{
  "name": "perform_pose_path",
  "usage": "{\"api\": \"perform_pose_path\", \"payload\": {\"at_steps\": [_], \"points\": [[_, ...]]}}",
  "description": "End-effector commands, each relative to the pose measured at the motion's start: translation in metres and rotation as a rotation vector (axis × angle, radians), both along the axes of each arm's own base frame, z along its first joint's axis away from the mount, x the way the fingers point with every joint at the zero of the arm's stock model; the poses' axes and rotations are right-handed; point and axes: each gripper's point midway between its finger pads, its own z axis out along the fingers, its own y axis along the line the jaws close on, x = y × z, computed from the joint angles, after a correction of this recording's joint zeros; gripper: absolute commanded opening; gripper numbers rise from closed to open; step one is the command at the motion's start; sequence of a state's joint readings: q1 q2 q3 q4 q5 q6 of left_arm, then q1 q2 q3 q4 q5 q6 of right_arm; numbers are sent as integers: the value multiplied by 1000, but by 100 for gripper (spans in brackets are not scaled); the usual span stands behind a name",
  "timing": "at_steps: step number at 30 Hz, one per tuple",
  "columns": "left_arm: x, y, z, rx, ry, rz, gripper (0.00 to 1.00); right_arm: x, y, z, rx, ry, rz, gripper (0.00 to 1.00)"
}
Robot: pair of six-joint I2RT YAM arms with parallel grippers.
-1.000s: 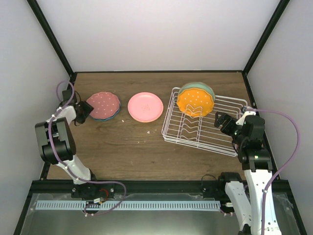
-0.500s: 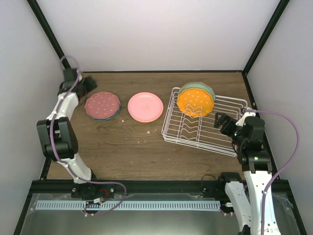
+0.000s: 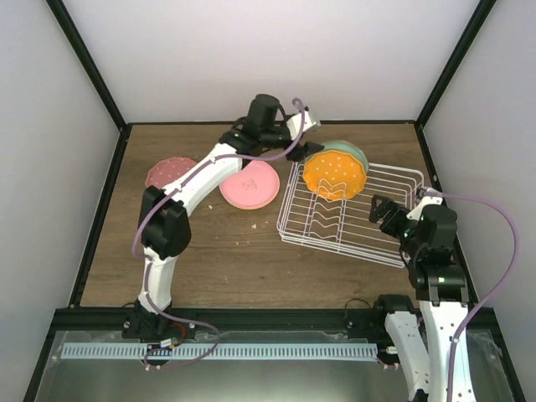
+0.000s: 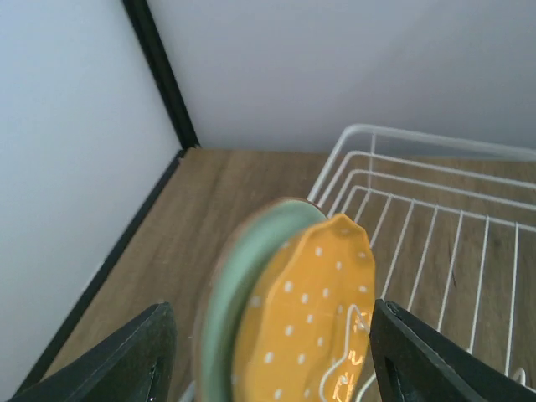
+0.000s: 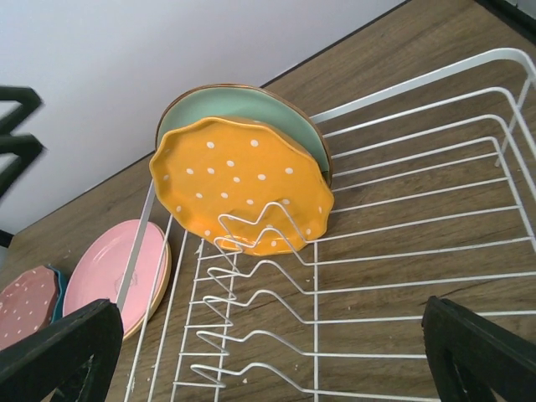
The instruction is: Unload the plates from the dish rack
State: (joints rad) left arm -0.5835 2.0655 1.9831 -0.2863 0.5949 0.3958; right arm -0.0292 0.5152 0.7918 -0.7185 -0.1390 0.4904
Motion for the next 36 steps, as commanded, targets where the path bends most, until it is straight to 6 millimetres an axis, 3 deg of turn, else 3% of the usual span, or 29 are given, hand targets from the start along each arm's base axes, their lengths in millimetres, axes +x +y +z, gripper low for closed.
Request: {"api": "perform_pose_path", "payload": {"at_steps": [1,10,18,27,36], "points": [[16,1,-30,68,-96,23,65,-16,-8,22,-33,-40,-41,100],[22,-17,-59,89,-112,43,62,-23,-14,26,-58,-45,-69,100],[15,-25,-84,123,-92,15,48,-16,-12,26,-55,-45,-58,100],[11,-29,-95,139,-87,-2,37,-14,-12,25,-52,-42,-59,100],[6,-36,-109,167,-90,-23,38,-15,-12,25,-51,-42,-62,100]]}}
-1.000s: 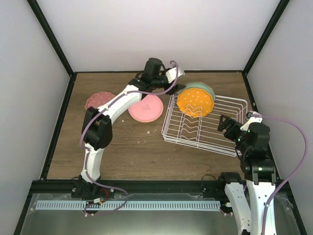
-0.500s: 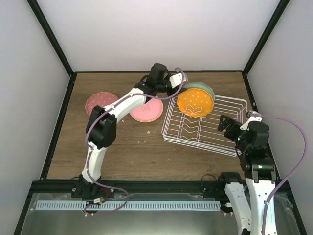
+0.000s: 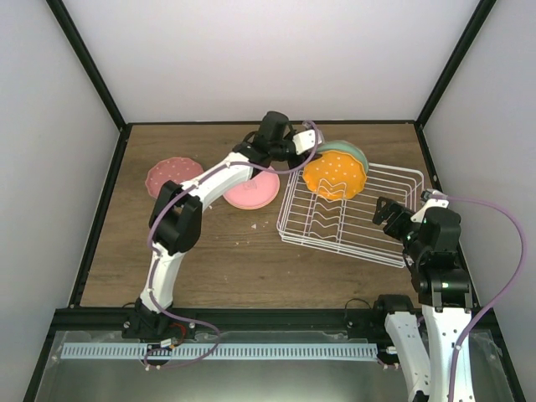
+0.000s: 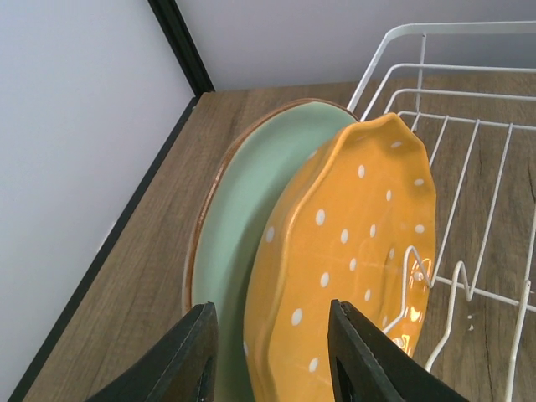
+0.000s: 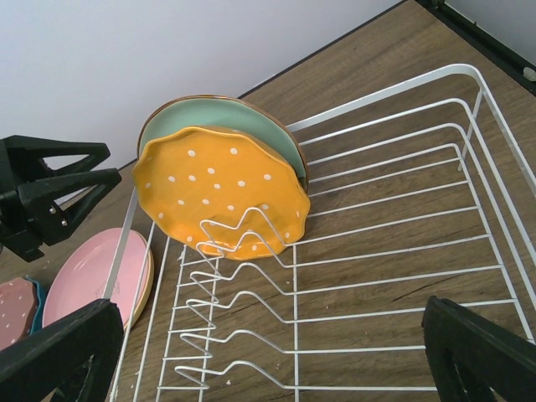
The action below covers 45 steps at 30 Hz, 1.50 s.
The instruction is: Unload the plates from the dish rack
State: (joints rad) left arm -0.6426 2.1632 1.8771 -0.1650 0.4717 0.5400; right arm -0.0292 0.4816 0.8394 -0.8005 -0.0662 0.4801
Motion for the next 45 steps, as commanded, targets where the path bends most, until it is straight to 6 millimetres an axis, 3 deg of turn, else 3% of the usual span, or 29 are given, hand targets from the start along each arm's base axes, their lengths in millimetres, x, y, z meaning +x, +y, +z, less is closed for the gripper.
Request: {"api": "perform_pose_path", "payload": {"at_steps": [1,18,27,32,35,39,45], "points": [[-1,-9,-25,33,-1,-26,38,-1,0,16,-13,-42,1,100],[11,-13,-52,53,-2,22,43,-6,-1,18,-18,-37,-3,100],[6,-16,-62,67,21,12,30,-8,-2,17,-22,-33,-8,100],[3,-18,-63,69,33,14,15,-9,-3,17,-25,-34,-10,100],[2,-18,-55,53,44,21,5,-10,-3,17,-26,-36,-14,100],[1,-19,-38,4,95,64,4,-11,-3,17,-26,-37,-15,100],[-7,-21,15,-115,149,106,4,-10,-2,15,-22,-36,-7,100]]}}
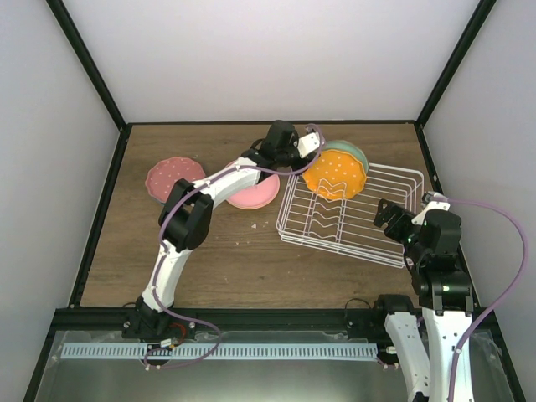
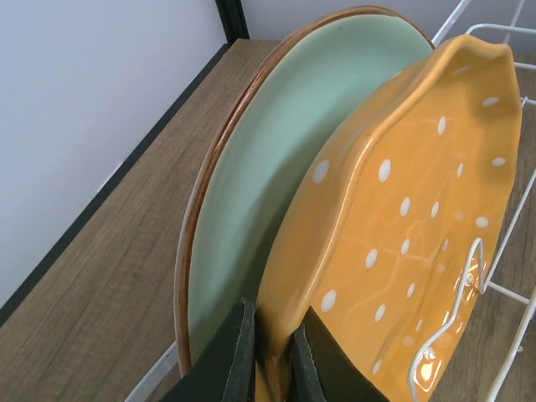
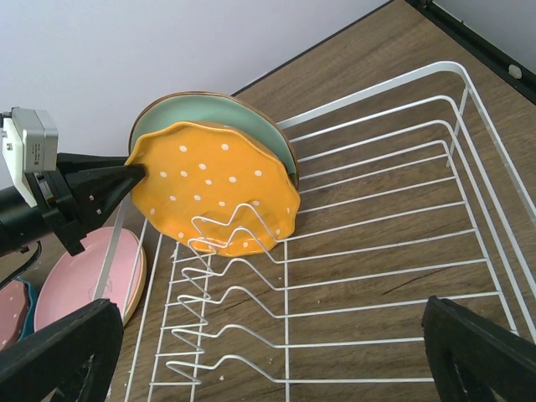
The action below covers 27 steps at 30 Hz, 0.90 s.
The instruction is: Unload the plates from the dish rack
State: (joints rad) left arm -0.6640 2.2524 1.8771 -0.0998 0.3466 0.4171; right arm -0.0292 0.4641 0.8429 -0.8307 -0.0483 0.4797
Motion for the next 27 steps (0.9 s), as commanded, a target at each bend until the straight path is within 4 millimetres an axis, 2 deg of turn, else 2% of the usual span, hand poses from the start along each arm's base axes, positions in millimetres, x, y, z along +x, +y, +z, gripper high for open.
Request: {"api": "perform_pose_path", "payload": {"at_steps": [1,6,8,18,27], "points": [[-28,-13,72,-150,48,-25,4,-3,2,16,-12,-46,11,100],[-35,-15,125,-230,0,-2,4,-1,4,14,-8,-45,24,100],[-36,-14,141,-253,-23,10,4,0,5,13,-6,-46,29,100],[-34,-6,192,-307,-170,96,4,2,7,12,-3,-47,41,100],[-38,9,254,-385,-283,141,4,1,7,12,2,-49,43,100]]}}
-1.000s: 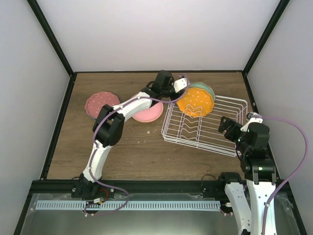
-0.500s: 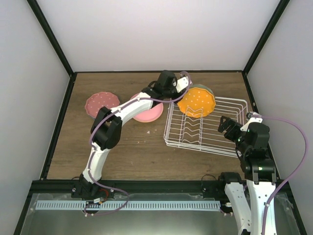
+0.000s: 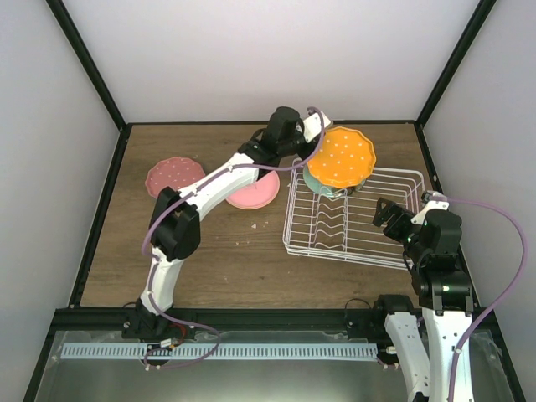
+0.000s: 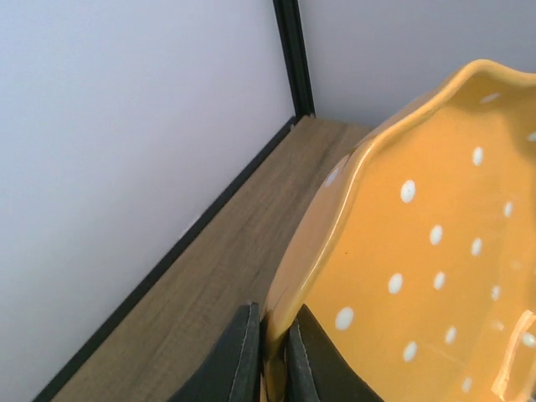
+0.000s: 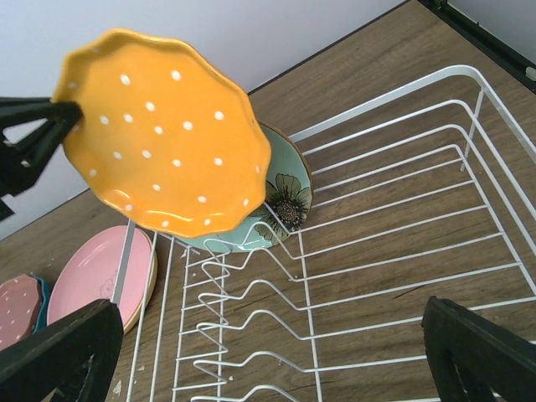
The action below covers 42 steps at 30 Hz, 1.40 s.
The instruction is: Unload the plates from the dish rack
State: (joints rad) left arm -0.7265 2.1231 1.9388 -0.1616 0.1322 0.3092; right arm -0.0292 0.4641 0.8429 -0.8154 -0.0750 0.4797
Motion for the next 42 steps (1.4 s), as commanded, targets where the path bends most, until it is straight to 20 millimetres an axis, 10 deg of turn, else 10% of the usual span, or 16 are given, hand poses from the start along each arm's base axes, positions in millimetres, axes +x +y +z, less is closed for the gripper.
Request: {"api": "perform_pose_path", "payload": {"at_steps": [1,13,20,26,33,42], "points": [[-32,8,166,-296,-242,-39,4,0,3,8,-7,-33,20,100],[-38,48,218,-374,-270,40,4,4,6,4,5,-31,30,100],[8,148,222,-462,-167,275,4,6,5,5,0,-35,32,100],[59,288,177,-604,81,538,4,10,9,5,7,-36,49,100],[58,428,93,-748,320,834,4,19,15,3,33,-33,79,100],[17,510,-4,-866,544,1077,4,25,18,2,46,-33,94,100]]}}
